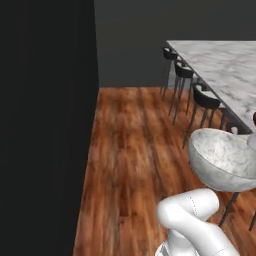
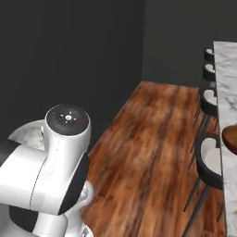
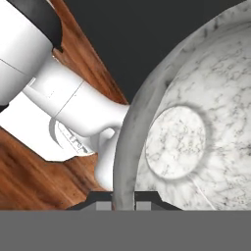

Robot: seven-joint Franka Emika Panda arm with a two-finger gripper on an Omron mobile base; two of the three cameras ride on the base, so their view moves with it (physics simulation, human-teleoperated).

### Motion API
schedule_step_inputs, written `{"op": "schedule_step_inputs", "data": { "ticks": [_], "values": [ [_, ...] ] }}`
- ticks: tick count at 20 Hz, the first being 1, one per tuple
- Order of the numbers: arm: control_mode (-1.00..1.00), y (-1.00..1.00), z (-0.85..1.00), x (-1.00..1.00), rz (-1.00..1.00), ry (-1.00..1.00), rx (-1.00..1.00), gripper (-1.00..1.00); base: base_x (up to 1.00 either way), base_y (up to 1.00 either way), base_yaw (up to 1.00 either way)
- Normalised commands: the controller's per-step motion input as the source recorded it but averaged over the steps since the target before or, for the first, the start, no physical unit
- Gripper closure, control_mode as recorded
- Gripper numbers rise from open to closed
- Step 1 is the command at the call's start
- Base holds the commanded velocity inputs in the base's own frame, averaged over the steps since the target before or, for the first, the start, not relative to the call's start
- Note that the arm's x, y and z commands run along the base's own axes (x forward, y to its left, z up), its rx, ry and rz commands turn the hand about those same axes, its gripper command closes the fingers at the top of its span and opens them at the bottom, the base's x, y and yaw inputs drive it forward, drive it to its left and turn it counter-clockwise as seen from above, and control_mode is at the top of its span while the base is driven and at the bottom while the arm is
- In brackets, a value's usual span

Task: Pick up the bowls from the cabinet and place each bowl in front of a stool on the dining counter.

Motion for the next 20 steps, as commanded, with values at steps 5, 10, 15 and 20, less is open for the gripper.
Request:
{"op": "schedule_step_inputs", "data": {
  "ticks": [5,10,15,20],
  "values": [
    [1.0,0.0,0.0,0.0,0.0,0.0,0.0,1.0,1.0,0.02,-0.34],
    [1.0,0.0,0.0,0.0,0.0,0.0,0.0,1.0,1.0,0.19,-0.47],
    [1.0,0.0,0.0,0.0,0.0,0.0,0.0,1.0,1.0,0.68,-0.43],
    [1.0,0.0,0.0,0.0,0.0,0.0,0.0,1.0,1.0,0.75,-0.38]
  ]
}}
